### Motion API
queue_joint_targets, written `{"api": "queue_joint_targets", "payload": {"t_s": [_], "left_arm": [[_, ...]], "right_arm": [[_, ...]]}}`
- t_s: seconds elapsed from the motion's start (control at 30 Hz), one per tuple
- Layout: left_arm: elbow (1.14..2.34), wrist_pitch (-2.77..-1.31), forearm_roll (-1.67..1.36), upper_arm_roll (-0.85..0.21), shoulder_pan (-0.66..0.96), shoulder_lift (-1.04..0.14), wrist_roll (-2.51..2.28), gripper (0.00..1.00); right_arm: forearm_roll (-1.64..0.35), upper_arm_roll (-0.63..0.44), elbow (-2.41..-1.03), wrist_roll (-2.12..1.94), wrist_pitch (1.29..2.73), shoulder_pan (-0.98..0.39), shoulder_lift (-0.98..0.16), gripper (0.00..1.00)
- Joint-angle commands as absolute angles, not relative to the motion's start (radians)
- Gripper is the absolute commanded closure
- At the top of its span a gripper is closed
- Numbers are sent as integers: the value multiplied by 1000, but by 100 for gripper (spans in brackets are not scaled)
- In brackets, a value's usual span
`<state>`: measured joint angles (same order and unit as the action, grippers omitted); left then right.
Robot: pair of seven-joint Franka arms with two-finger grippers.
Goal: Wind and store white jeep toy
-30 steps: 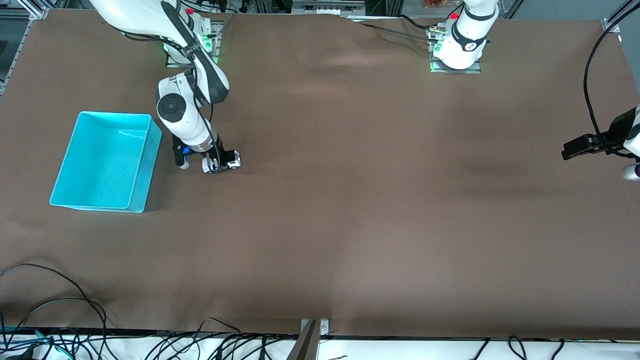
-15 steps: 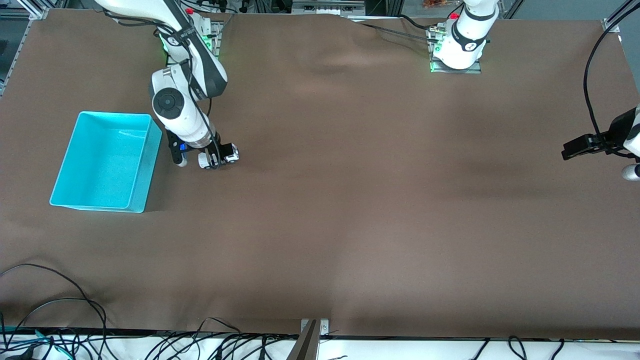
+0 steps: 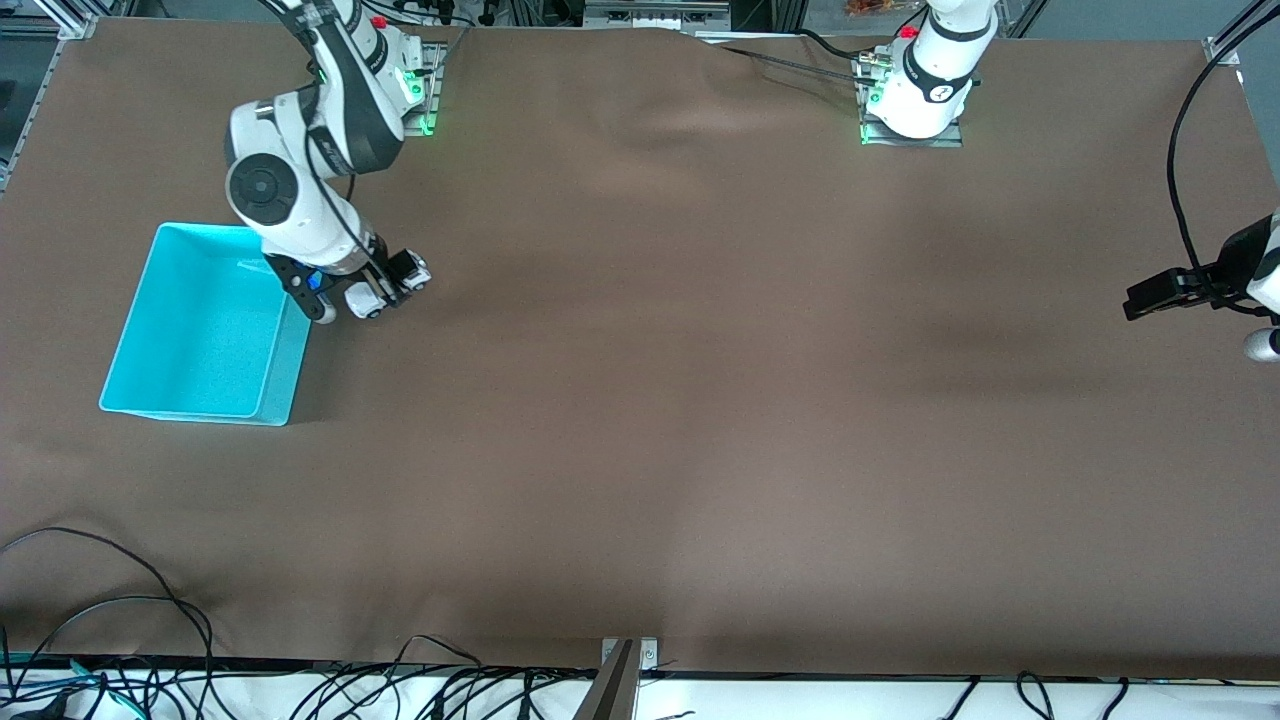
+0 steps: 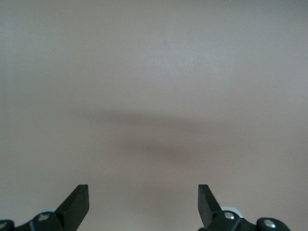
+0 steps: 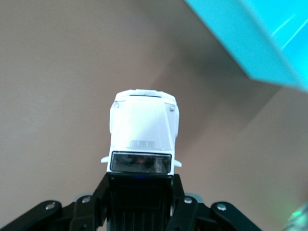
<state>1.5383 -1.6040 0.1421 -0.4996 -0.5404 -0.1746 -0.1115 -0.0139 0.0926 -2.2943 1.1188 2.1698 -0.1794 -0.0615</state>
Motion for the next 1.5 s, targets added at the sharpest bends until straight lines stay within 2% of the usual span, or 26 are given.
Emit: {"api": "queue_joint_targets", "payload": {"t_s": [0.0,0.27,0.63,0.93,1.47], "left_arm": [[1528,-1586,120,-503,-548,-172,-89,0],[1528,-1586,120,-503,-548,-172,-89,0],[1523,-1577,120,-505,-546,-167,-94,0],[1523,-1571,120,-517,-546,-164,-100,0],[1526,-1571,120,-517,-546,-167,-100,0]], "right_arm": [[-17,68,-2304,942,2050,-129,24,100],[-12,-11,-2304,707,1921,-74,90,100],[40,-236,-2303,353,1913,-69,94,100],[95,-350,-2304,195,2008,-66,45,100],[95,-416,-2309,6,2230,-46,-136,100]]}}
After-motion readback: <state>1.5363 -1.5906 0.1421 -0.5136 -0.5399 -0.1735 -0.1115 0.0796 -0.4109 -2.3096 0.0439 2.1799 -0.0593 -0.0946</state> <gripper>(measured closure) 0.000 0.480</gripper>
